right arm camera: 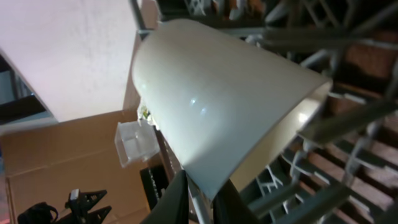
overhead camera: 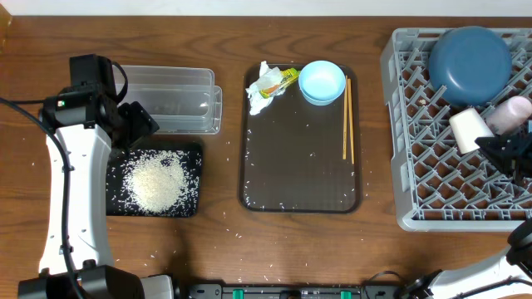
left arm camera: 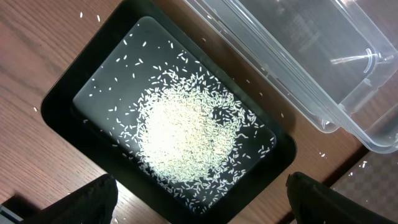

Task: Sort waste into correct bins and load items into the dishwasher rack
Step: 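Lower the white cup into the rack and open the right gripper, then move the right gripper to the chopsticks on the tray and grasp, then carry the grasped chopstick right to the grey rack, then insert the chopstick upright into a rack slot and release, then return the right gripper to the tray and grasp the remaining chopstick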

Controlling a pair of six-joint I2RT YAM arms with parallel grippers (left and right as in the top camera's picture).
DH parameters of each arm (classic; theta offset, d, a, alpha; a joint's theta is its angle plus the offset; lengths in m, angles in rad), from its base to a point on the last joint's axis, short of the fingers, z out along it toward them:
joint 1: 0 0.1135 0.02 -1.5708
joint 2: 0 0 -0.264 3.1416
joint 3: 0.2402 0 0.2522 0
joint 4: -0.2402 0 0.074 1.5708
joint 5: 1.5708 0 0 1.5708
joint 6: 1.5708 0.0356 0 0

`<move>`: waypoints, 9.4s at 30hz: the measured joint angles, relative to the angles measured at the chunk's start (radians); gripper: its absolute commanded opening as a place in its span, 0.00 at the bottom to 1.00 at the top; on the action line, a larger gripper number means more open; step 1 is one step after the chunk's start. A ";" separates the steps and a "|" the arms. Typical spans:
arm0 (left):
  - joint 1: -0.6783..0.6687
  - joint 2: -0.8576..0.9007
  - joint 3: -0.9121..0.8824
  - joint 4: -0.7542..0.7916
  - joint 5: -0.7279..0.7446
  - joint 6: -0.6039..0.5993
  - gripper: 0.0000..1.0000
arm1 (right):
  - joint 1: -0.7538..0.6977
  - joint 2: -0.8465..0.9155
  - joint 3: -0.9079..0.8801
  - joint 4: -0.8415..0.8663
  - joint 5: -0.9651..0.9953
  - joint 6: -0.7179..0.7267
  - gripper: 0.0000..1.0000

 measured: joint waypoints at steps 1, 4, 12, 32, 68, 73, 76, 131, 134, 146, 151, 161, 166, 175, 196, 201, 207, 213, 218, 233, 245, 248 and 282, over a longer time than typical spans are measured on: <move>0.000 0.000 0.000 0.000 0.000 0.000 0.90 | 0.000 0.000 0.000 -0.010 0.012 0.000 0.11; 0.000 0.000 0.000 0.000 0.000 0.000 0.90 | -0.001 0.000 0.001 -0.038 0.038 0.000 0.09; 0.000 0.000 0.000 0.000 0.000 0.000 0.90 | -0.011 -0.056 0.005 -0.062 0.101 0.008 0.29; 0.000 0.000 0.000 0.000 0.000 0.000 0.90 | -0.021 -0.489 0.006 -0.067 0.242 0.157 0.47; 0.000 0.000 0.000 0.000 0.000 0.000 0.90 | 1.170 -0.053 0.006 0.376 1.046 0.645 0.29; 0.000 0.000 0.000 0.000 0.000 0.000 0.90 | 1.172 0.036 0.006 0.466 1.057 0.650 0.31; 0.000 0.000 0.000 0.000 0.000 0.000 0.90 | 1.173 0.051 0.006 0.512 1.062 0.650 0.30; 0.000 0.000 0.000 0.000 0.000 0.000 0.90 | 0.863 -0.272 0.146 0.431 1.046 0.308 0.01; 0.000 0.000 0.000 0.000 0.000 0.000 0.90 | 0.836 -0.231 0.146 0.466 1.079 0.298 0.01; 0.000 0.000 0.000 0.000 0.000 0.000 0.90 | 0.792 -0.043 0.136 0.491 1.085 0.286 0.09; 0.000 0.000 0.000 0.000 0.000 0.000 0.90 | 0.792 -0.040 0.135 0.502 1.065 0.279 0.64; 0.000 0.000 0.000 0.000 0.000 0.000 0.90 | 0.792 -0.090 0.134 0.473 0.968 0.301 0.63; 0.000 0.000 0.000 0.000 0.000 0.000 0.90 | 0.794 -0.234 0.134 0.475 0.897 0.306 0.66; 0.000 0.000 0.000 0.000 0.000 0.000 0.90 | 0.819 -0.334 0.137 0.487 0.895 0.341 0.30; 0.000 0.000 0.000 0.000 0.000 0.000 0.90 | 0.819 0.105 0.136 0.751 1.032 0.437 0.04; 0.000 0.000 0.000 0.000 0.000 0.000 0.90 | 0.819 0.132 0.135 0.780 1.073 0.438 0.02; 0.000 0.000 0.000 0.000 0.000 0.000 0.90 | 0.819 0.135 0.135 0.779 1.139 0.435 0.03; 0.000 0.000 0.000 0.000 0.000 0.000 0.90 | 0.819 0.135 0.135 0.759 1.162 0.428 0.01; 0.000 0.000 0.000 0.000 0.000 0.000 0.90 | 0.820 0.135 0.135 0.734 1.167 0.426 0.01; 0.000 0.000 0.000 0.000 0.000 0.000 0.90 | 0.824 0.144 0.135 0.732 1.181 0.426 0.01; 0.000 0.000 0.000 0.000 0.000 0.000 0.90 | 0.820 0.141 0.138 0.805 1.012 0.410 0.02; 0.000 0.000 0.000 0.000 0.000 0.000 0.90 | 0.813 0.127 0.138 0.804 0.967 0.401 0.03; 0.000 0.000 0.000 0.000 0.000 0.000 0.90 | 0.823 0.127 0.135 0.701 0.979 0.384 0.32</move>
